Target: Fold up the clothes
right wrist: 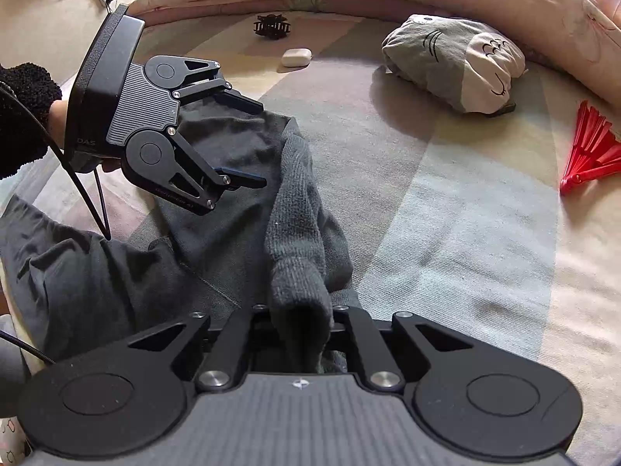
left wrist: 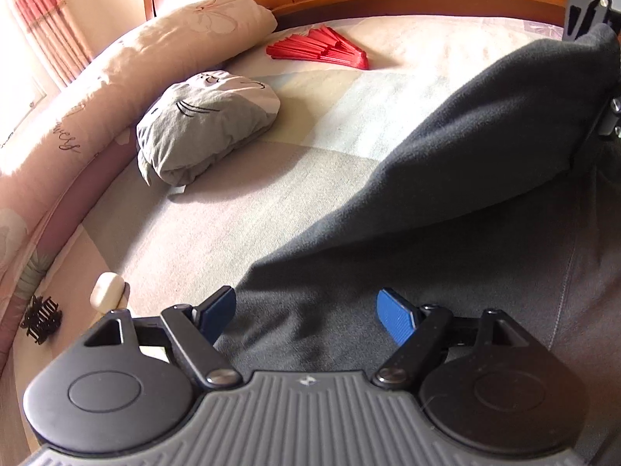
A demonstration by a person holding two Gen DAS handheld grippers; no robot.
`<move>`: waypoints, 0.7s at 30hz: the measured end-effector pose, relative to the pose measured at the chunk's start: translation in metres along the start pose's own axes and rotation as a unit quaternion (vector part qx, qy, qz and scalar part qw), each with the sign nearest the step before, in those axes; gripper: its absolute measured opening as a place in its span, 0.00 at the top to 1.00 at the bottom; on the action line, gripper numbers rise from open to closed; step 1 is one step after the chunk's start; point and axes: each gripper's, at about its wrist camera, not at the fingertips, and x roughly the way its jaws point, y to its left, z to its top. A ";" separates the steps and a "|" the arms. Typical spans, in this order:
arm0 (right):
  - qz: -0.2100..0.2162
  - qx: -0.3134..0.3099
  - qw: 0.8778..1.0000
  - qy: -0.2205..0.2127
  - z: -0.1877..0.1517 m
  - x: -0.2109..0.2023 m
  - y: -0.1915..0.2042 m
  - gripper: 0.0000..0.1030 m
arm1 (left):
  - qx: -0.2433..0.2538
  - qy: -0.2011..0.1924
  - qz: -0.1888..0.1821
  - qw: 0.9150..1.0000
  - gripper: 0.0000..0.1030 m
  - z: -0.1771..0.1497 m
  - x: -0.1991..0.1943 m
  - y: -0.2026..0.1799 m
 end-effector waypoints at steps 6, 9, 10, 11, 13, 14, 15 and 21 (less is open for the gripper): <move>-0.004 -0.015 1.000 0.004 -0.001 -0.003 0.009 0.90 | 0.058 -0.009 0.010 0.998 0.23 0.003 0.008 -0.004; -0.006 -0.049 0.999 0.009 -0.005 -0.007 0.019 0.90 | 0.082 -0.013 0.015 0.996 0.23 0.000 0.009 -0.008; -0.005 -0.060 0.998 0.013 -0.008 -0.007 0.023 0.90 | 0.092 -0.014 0.019 0.996 0.23 -0.001 0.009 -0.010; -0.005 -0.072 0.997 0.018 -0.010 -0.007 0.027 0.90 | 0.100 -0.016 0.022 0.995 0.23 -0.003 0.009 -0.013; -0.004 -0.096 0.995 0.029 -0.017 -0.009 0.034 0.90 | 0.116 -0.019 0.025 0.993 0.23 -0.007 0.007 -0.017; -0.003 -0.106 0.994 0.032 -0.021 -0.010 0.037 0.90 | 0.124 -0.021 0.026 0.992 0.23 -0.009 0.005 -0.020; -0.003 -0.113 0.993 0.035 -0.024 -0.011 0.040 0.90 | 0.131 -0.023 0.027 0.991 0.23 -0.012 0.004 -0.022; 0.003 -0.109 0.993 0.044 -0.036 -0.012 0.044 0.90 | 0.197 -0.033 0.038 0.979 0.30 -0.029 -0.006 -0.033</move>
